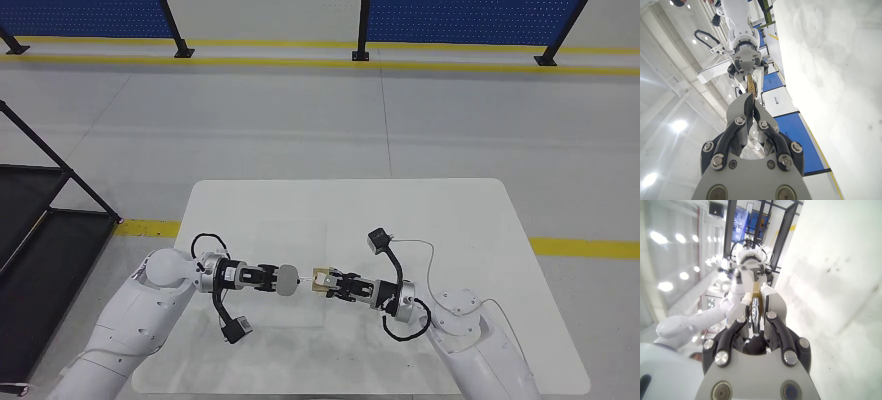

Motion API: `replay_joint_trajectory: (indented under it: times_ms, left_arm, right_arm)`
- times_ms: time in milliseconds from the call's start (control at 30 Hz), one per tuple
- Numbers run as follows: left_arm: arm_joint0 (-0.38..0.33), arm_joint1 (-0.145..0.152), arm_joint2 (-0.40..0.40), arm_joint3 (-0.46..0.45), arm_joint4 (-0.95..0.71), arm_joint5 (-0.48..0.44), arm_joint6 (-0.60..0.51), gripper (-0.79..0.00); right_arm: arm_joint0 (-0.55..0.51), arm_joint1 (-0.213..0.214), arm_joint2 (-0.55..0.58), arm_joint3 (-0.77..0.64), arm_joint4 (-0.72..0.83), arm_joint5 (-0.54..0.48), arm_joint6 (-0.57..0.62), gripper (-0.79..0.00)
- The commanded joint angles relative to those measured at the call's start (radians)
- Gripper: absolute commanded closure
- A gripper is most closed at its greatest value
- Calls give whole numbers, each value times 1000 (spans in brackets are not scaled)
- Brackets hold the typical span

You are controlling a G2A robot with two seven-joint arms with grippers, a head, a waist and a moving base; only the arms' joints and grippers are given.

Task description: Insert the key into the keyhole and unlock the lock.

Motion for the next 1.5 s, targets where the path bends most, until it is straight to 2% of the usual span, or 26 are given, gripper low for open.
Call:
replay_joint_trajectory:
  times_ms: [0,1467]
  left_arm:
    - [-1,1,2,0,-2,1,1,0]
    - [-9,17,29,0,-25,5,1,0]
  right_arm:
    - [0,0,0,0,0,0,0,0]
    - [0,0,0,0,0,0,0,0]
